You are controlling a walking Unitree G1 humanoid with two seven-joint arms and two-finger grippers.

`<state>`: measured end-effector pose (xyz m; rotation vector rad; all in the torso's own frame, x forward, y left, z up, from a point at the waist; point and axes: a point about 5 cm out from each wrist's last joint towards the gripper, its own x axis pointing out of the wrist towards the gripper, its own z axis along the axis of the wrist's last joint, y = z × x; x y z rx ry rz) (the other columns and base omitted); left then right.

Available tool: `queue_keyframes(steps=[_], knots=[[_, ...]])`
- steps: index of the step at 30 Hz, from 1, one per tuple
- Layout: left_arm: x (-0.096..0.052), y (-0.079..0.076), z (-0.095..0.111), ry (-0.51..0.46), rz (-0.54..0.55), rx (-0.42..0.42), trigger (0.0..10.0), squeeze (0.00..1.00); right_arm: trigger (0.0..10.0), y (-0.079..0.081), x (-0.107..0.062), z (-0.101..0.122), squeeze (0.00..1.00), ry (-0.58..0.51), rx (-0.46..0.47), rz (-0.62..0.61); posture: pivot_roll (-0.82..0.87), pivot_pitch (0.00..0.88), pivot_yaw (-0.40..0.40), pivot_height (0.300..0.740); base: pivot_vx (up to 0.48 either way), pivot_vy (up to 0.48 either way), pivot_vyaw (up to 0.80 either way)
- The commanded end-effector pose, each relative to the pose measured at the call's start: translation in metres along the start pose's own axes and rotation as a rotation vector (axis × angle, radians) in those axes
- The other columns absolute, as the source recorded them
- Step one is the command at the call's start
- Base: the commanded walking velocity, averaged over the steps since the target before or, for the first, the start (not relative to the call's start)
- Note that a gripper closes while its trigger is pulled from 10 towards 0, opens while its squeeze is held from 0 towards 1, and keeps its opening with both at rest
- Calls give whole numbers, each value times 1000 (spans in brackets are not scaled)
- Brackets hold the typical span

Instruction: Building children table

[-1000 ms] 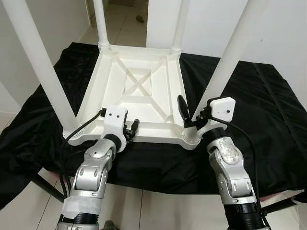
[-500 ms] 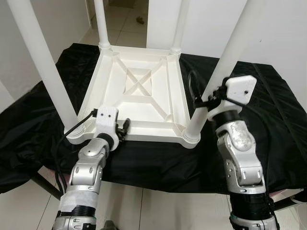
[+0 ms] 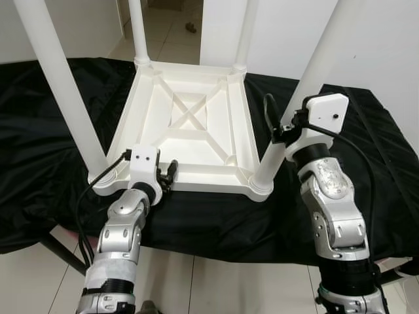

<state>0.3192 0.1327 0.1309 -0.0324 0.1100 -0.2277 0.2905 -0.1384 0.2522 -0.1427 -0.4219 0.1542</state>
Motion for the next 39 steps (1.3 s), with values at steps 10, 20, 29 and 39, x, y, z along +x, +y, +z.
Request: queue_keyframes(steps=[10, 20, 29, 39], knots=[[1, 17, -16, 62, 291, -47, 10000, 0, 0, 0, -1, -11, 0, 103, -15, -4, 44, 52, -50, 740, 0, 0, 0], [-2, 38, -8, 41, 359, -4, 10000, 0, 0, -15, 0, -7, 0, 96, 70, -120, 47, 52, -45, 740, 0, 0, 0], [-3, 33, 23, -49, 313, 59, 10000, 0, 0, -40, -5, -10, 0, 85, 259, -303, 61, 57, -38, 740, 0, 0, 0], [9, 4, 55, -105, 251, 143, 10000, 0, 0, -66, -12, -13, 0, 63, 340, -412, 61, 55, -16, 740, 0, 0, 0]])
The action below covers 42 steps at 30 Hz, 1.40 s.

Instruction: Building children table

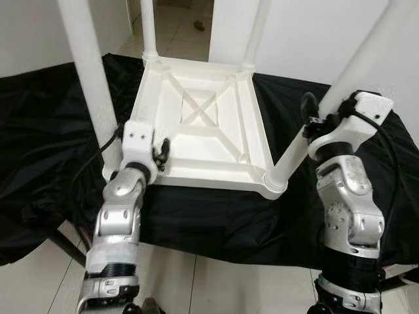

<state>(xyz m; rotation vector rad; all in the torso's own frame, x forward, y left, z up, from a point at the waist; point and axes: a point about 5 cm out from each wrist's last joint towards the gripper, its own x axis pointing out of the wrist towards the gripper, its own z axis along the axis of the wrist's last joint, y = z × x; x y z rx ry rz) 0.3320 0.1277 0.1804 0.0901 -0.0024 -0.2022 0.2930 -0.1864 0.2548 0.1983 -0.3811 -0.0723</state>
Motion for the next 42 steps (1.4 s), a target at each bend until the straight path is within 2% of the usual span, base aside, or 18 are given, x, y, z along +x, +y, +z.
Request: queue_keyframes(steps=[1, 3, 5, 8, 11, 12, 15, 16, 22, 27, 30, 31, 35, 37, 38, 40, 41, 42], knots=[[4, 9, 10, 1, 240, 55, 10000, 0, 0, -29, 0, 2, 0, -7, 53, -152, 59, 55, -15, 740, 0, 0, 0], [4, 9, 10, 1, 240, 55, 10000, 0, 0, -29, 0, 2, 0, -7, 53, -152, 59, 55, -15, 740, 0, 0, 0], [7, 11, 22, -9, 285, 125, 10000, 0, 0, -42, -3, 4, 0, -25, 56, -211, 58, 56, -10, 740, 0, 0, 0], [7, 12, 26, -12, 302, 148, 10000, 0, 0, -47, -4, 4, 0, -28, 58, -234, 58, 56, -9, 740, 0, 0, 0], [12, 6, 47, -36, 358, 261, 10000, 0, 0, -75, -15, -20, 0, 46, 86, -380, 68, 53, -5, 740, 0, 0, 0], [12, 6, 47, -36, 358, 261, 10000, 0, 0, -75, -15, -20, 0, 46, 86, -380, 68, 53, -5, 740, 0, 0, 0], [14, 0, 57, -46, 390, 335, 10000, 0, 0, -88, -22, -33, 0, 82, 77, -430, 73, 52, -2, 740, 0, 0, 0], [16, -6, 63, -50, 422, 405, 10000, 0, 0, -101, -29, -43, 0, 105, 88, -481, 80, 50, 4, 740, 0, 0, 0], [19, -7, 73, -50, 458, 458, 10000, 0, 0, -115, -39, -58, 0, 144, 112, -552, 95, 48, 11, 740, 0, 0, 0], [22, -6, 98, -82, 533, 555, 10000, 0, 0, -131, -57, -95, 0, 257, 171, -647, 112, 44, 24, 740, 0, 0, 0], [23, -8, 107, -98, 551, 575, 10000, 0, 0, -132, -62, -109, 0, 307, 196, -653, 113, 44, 26, 740, 0, 0, 0], [25, -15, 115, -120, 533, 564, 10000, 0, 0, -132, -66, -124, 0, 359, 213, -664, 118, 44, 34, 740, 0, 0, 0], [28, -26, 123, -142, 500, 548, 10000, 0, 0, -129, -70, -140, 0, 415, 223, -660, 118, 46, 36, 740, 0, 0, 0], [31, -40, 127, -154, 452, 535, 10000, 0, 0, -121, -70, -153, 0, 463, 268, -635, 117, 49, 38, 740, 0, 0, 0], [31, -40, 127, -154, 452, 535, 10000, 0, 0, -121, -70, -153, 0, 463, 268, -635, 117, 49, 38, 740, 0, 0, 0], [34, -60, 131, -154, 391, 517, 10000, 0, 0, -98, -63, -170, 0, 531, 336, -556, 114, 58, 42, 740, 0, 0, 0], [34, -60, 131, -154, 391, 517, 10000, 0, 0, -98, -63, -170, 0, 531, 336, -556, 114, 58, 42, 740, 0, 0, 0], [35, -67, 132, -153, 368, 513, 10000, 0, 0, -88, -59, -176, 0, 561, 360, -523, 114, 58, 44, 740, 0, 0, 0]])
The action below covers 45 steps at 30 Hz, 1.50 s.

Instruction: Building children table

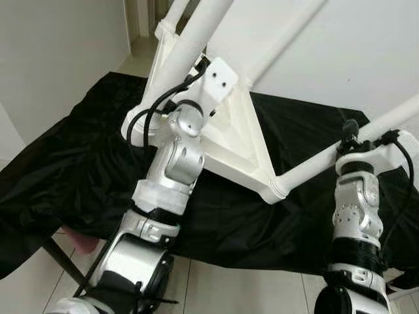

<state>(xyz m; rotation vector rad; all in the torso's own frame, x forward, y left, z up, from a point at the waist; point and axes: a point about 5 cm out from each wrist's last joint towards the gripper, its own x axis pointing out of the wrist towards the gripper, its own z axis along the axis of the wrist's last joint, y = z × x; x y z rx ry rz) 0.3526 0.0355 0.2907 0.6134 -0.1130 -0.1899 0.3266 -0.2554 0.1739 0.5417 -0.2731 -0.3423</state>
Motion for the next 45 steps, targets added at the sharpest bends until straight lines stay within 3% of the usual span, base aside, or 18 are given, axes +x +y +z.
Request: queue_keyframes(steps=[1, 2, 6, 8, 10, 12, 16, 21, 23, 24, 25, 33, 34, 35, 36, 43, 44, 45], knots=[[-2, 15, 8, 0, 367, -2, 10000, 0, 0, -54, -50, -99, 0, 450, 15, -255, 114, 58, 44, 740, 0, 0, 0], [0, 7, 18, -16, 335, -18, 10000, 0, 0, -36, -49, -113, 0, 521, 47, -190, 116, 69, 47, 740, 0, 0, 0], [2, -6, 32, -42, 277, -43, 10000, 0, 0, -3, -49, -134, 0, 609, 84, -82, 116, 76, 46, 740, 0, 0, 0], [2, -6, 32, -42, 277, -43, 10000, 0, 0, -3, -49, -134, 0, 609, 84, -82, 116, 76, 46, 740, 0, 0, 0], [5, -26, 38, -52, 209, -44, 10000, 0, 0, 34, -51, -149, 0, 670, 139, 16, 127, 90, 45, 740, 0, 0, 0], [5, -26, 38, -52, 209, -44, 10000, 0, 0, 34, -51, -149, 0, 670, 139, 16, 127, 90, 45, 740, 0, 0, 0], [5, -49, 28, -5, 106, -41, 10000, 0, 0, 70, -57, -159, 0, 702, 165, 145, 138, 105, 49, 740, 0, 0, 0], [4, -52, 23, 9, 82, -57, 10000, 0, 0, 67, -57, -158, 0, 701, 168, 134, 138, 110, 51, 740, 0, 0, 0], [3, -56, 17, 27, 56, -73, 10000, 0, 8510, 59, -56, -158, 0, 699, 169, 111, 140, 116, 51, 740, 0, 0, 0], [3, -56, 17, 27, 56, -73, 10000, 0, 8510, 59, -56, -158, 0, 699, 169, 111, 140, 116, 51, 740, 0, 0, 0], [3, -58, 14, 36, 46, -76, 10000, 0, 10000, 55, -55, -158, 0, 699, 167, 106, 138, 115, 52, 740, 0, 0, 0], [2, -71, -13, 101, -65, -157, 10000, 0, 10000, 36, -52, -155, 0, 687, 134, 95, 134, 122, 51, 740, 0, 0, 0], [0, -73, -16, 106, -75, -168, 10000, 0, 10000, 36, -51, -154, 294, 680, 130, 100, 135, 123, 50, 740, 0, 0, 0], [0, -73, -16, 106, -75, -168, 10000, 0, 10000, 36, -51, -154, 294, 680, 130, 100, 135, 123, 50, 740, 0, 0, 0], [0, -74, -18, 107, -80, -165, 10000, 0, 10000, 37, -50, -153, 1000, 675, 133, 107, 134, 122, 47, 740, 0, 0, 0], [-5, -77, -31, 124, -99, -142, 10000, 0, 10000, 44, -49, -151, 1000, 667, 164, 156, 131, 119, 41, 740, 0, 0, 0], [-8, -78, -35, 133, -98, -138, 10000, 0, 10000, 46, -48, -151, 0, 666, 167, 173, 132, 117, 38, 740, 0, 0, 0], [-10, -78, -40, 142, -99, -136, 10000, 0, 10000, 48, -47, -150, 0, 663, 170, 187, 132, 117, 36, 740, 0, 0, 0]])
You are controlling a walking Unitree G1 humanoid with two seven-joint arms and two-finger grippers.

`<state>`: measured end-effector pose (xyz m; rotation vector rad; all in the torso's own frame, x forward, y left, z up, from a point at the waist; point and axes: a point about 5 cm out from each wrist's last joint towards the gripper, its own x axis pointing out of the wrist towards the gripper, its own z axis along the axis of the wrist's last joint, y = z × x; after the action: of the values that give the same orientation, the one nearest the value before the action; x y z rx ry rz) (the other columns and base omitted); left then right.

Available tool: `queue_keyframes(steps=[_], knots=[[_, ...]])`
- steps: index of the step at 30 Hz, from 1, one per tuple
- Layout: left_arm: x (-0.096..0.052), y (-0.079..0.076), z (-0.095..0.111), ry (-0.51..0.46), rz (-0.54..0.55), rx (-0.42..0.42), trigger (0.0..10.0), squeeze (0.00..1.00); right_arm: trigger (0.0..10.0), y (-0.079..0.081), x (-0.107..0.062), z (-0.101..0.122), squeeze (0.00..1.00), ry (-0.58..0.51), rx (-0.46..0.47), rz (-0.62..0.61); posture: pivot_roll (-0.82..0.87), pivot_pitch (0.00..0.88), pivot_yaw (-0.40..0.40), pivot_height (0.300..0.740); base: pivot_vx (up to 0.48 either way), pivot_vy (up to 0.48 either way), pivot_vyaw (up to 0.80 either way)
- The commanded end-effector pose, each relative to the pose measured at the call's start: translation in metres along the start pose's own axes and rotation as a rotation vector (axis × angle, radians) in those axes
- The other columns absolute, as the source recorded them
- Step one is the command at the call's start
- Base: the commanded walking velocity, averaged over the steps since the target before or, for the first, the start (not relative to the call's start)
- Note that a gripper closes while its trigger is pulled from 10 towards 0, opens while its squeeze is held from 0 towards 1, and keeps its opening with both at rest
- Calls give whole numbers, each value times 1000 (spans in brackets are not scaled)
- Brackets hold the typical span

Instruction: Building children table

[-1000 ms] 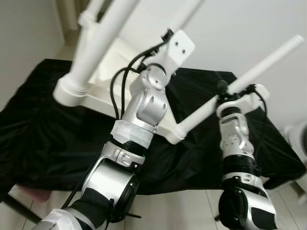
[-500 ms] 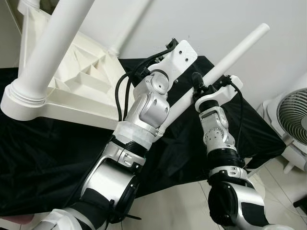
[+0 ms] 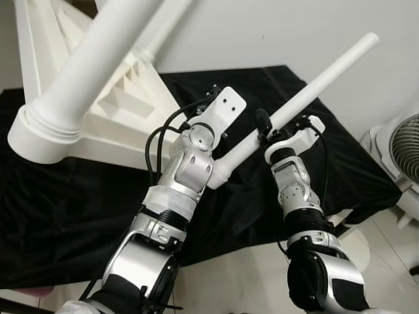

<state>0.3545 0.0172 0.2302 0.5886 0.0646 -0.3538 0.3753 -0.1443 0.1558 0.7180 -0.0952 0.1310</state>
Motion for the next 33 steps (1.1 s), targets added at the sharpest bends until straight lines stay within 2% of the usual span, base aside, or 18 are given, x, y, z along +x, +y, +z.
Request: queue_keyframes(steps=[1, 10, 14, 18, 19, 25, 26, 29, 32, 33], knots=[[-8, -31, -6, 21, 96, -103, 10000, 0, 10000, -41, -38, -73, 0, 322, 67, -196, 132, 117, 36, 740, 0, 0, 0], [-11, -30, -15, 26, 106, -92, 10000, 0, 9961, -44, -37, -71, 0, 318, 84, -212, 136, 110, 32, 740, 0, 0, 0], [-14, -27, -21, 32, 101, -71, 10000, 0, 10000, -40, -37, -74, 0, 325, 79, -191, 136, 109, 34, 740, 0, 0, 0], [-19, -20, -28, 17, 77, -62, 10000, 0, 10000, -32, -38, -80, 0, 335, 45, -143, 136, 111, 35, 740, 0, 0, 0], [-22, -16, -36, 7, 56, -68, 10000, 0, 10000, -25, -39, -85, 0, 331, 24, -103, 136, 113, 33, 740, 0, 0, 0], [-29, -8, -50, -13, 39, -18, 10000, 0, 10000, -24, -49, -92, 0, 299, 93, -118, 144, 113, 23, 740, 0, 0, 0], [-30, -6, -52, -10, 46, -15, 10000, 0, 118, -25, -52, -92, 0, 278, 114, -123, 142, 114, 24, 740, 0, 0, 0], [-31, -5, -55, -4, 56, -6, 10000, 0, 0, -29, -57, -88, 0, 231, 161, -117, 140, 113, 25, 740, 0, 0, 0], [-31, -5, -55, -5, 57, -5, 10000, 0, 0, -30, -57, -86, 0, 224, 164, -117, 140, 113, 25, 740, 0, 0, 0], [-31, -6, -54, -10, 56, -11, 10000, 0, 0, -35, -56, -79, 0, 187, 190, -121, 131, 110, 26, 740, 0, 0, 0]])
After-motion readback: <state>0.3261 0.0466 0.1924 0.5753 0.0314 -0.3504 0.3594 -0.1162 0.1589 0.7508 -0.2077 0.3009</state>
